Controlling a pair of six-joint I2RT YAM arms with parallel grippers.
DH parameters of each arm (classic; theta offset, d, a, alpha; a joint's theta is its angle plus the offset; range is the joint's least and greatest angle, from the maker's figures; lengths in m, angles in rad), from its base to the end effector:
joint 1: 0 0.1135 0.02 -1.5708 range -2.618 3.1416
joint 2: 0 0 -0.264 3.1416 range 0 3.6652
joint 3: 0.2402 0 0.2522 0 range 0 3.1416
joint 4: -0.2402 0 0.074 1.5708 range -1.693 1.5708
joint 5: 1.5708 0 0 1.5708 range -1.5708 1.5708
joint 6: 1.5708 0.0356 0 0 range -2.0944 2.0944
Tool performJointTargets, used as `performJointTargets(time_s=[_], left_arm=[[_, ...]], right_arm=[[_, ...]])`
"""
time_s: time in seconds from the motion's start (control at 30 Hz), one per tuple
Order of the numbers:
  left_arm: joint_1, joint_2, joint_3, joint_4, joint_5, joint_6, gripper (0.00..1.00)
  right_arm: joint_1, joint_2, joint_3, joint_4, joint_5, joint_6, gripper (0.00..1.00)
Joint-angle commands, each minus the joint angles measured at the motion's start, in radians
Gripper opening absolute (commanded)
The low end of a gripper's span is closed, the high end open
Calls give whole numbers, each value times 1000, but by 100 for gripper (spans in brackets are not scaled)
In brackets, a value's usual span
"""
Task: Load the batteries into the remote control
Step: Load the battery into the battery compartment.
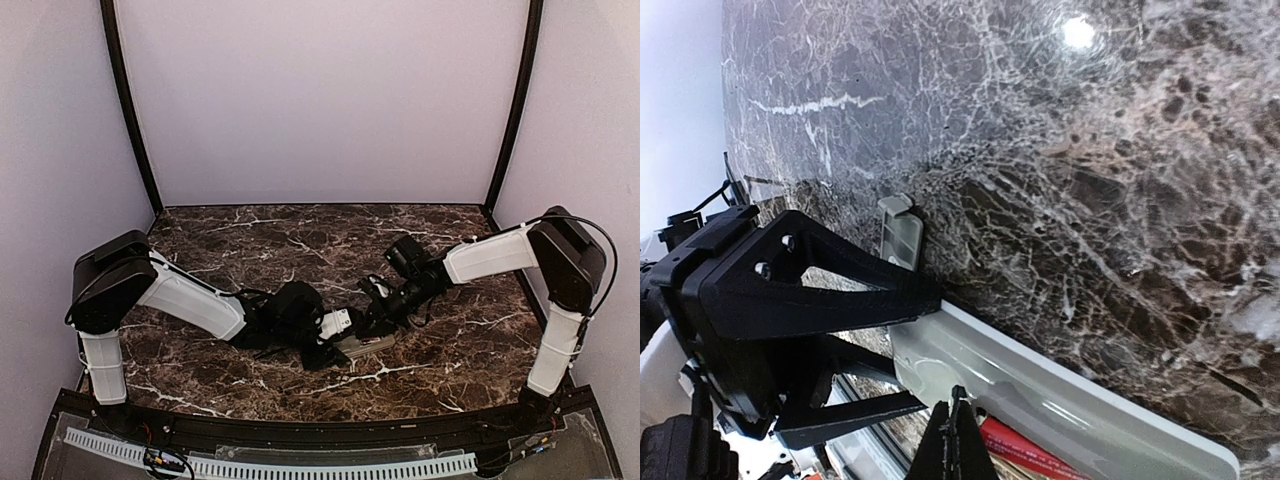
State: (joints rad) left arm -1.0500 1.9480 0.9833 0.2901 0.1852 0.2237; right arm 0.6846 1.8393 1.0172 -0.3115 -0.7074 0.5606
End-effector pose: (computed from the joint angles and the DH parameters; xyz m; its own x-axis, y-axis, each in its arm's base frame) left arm 0.1890 -0.3426 0.1237 -0.0980 0.6091 -0.7870 0.9701 0.2350 0.0611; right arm 0.2515 0.2351 0.1379 -0.9633 -0.2646 -0.0456 -0.2144 0.6559 0.7237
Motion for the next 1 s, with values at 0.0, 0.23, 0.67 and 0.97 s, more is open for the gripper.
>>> performJointTargets(time_s=[0.0,0.23,0.67,0.97], left_arm=[[2,12,10,-51,-13,5,8],[3,14,11,-53,-21,5,0],[4,17,14,-58,-22,6,0],[3,20,19,-62,-21,15,0]], right_arm=[[-39,-29,-21,-48,38,-40,0],[-59,-53,-60,-45,42,-49,0],[-36,-83,69,-87,-7,-79,0],[15,15,69,-29,-62,-17,0]])
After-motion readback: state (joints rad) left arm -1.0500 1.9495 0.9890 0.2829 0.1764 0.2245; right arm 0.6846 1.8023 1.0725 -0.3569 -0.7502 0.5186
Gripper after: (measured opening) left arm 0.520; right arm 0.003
